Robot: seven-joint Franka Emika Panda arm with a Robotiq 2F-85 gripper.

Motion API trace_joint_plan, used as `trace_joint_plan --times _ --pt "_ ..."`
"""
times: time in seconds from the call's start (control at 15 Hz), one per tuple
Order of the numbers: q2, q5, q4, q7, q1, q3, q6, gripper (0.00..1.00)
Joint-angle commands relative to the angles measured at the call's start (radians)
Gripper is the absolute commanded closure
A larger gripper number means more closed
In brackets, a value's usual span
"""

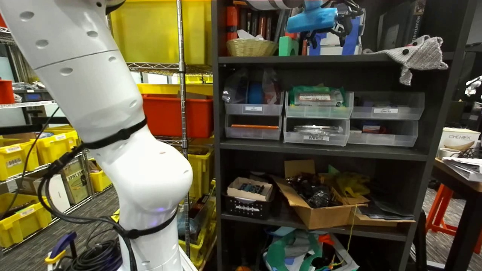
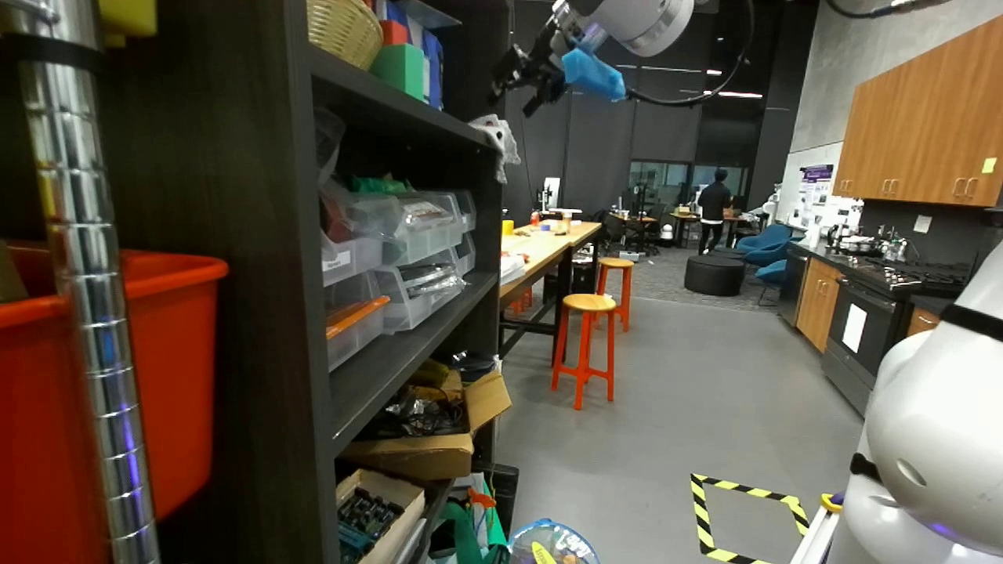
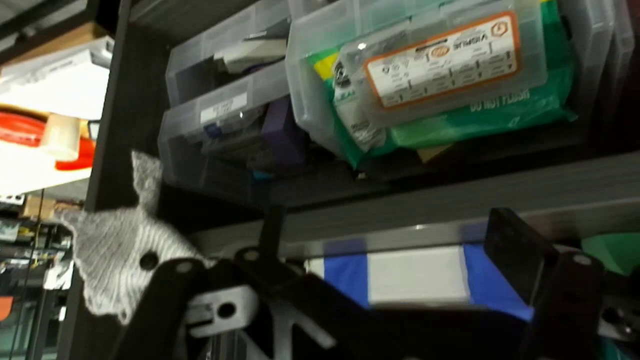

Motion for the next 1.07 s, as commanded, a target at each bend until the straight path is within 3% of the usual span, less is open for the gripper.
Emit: trace_joint_plan --times 0.0,0.27,0.53,1.0 --pt "0.0 0.071 -0.02 -0.022 0.003 -0.036 -0.129 0.0" --pt "0.0 0.178 -0.048 -0.079 0.008 -0.078 -0.124 0.0" --pt "-0.009 0.471 -0.044 -0.172 0.057 -0.122 -0.034 0.0" --pt "-0.016 0.92 -0.002 -0.364 0.12 -0.068 0.14 0.0"
